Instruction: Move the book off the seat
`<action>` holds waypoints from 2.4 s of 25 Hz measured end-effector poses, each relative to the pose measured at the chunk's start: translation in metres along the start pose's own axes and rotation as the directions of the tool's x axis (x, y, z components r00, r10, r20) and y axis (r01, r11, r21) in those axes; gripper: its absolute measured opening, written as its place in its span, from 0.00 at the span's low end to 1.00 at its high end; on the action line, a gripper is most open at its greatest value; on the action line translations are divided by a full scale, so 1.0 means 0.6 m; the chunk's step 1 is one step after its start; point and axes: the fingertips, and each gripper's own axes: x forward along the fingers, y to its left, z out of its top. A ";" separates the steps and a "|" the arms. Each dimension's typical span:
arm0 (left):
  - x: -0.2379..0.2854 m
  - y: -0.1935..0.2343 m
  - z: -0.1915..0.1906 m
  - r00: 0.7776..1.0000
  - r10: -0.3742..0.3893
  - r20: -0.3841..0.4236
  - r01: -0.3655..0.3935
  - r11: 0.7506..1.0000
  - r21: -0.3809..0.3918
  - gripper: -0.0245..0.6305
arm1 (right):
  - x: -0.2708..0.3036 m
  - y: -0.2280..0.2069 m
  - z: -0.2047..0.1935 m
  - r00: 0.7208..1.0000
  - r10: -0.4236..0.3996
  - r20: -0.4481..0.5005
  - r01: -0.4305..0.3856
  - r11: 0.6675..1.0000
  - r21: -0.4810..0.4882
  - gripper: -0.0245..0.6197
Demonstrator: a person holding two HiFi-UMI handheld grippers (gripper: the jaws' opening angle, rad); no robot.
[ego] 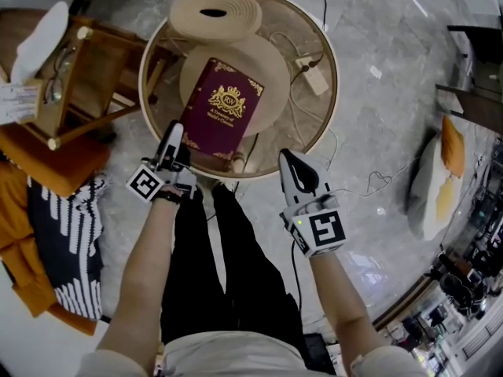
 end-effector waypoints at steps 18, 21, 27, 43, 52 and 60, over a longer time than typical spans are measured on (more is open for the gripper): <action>0.002 0.047 -0.023 0.978 0.168 -0.124 -0.149 0.977 0.150 0.40 | 0.003 0.007 -0.017 1.000 0.016 -0.013 -0.016 1.000 0.007 0.07; -0.002 0.051 -0.029 0.972 0.191 -0.140 -0.168 0.972 0.162 0.41 | 0.003 0.006 -0.019 1.000 0.014 -0.012 -0.014 1.000 0.007 0.07; 0.002 0.040 -0.043 0.963 0.200 -0.179 -0.152 0.956 0.250 0.42 | -0.002 0.005 -0.019 1.000 0.013 -0.014 -0.013 1.000 0.005 0.07; 0.013 0.041 -0.060 0.921 0.319 -0.225 -0.182 0.859 0.478 0.66 | -0.012 -0.013 -0.024 0.999 0.003 -0.040 -0.002 1.000 0.023 0.07; 0.002 0.042 -0.047 0.917 0.336 -0.215 -0.196 0.849 0.490 0.69 | -0.013 -0.008 -0.021 1.000 0.008 -0.003 -0.008 1.000 0.023 0.07; 0.003 0.019 -0.043 0.929 0.299 -0.218 -0.172 0.870 0.462 0.69 | -0.019 0.000 -0.011 1.000 0.007 0.006 -0.007 1.000 0.015 0.07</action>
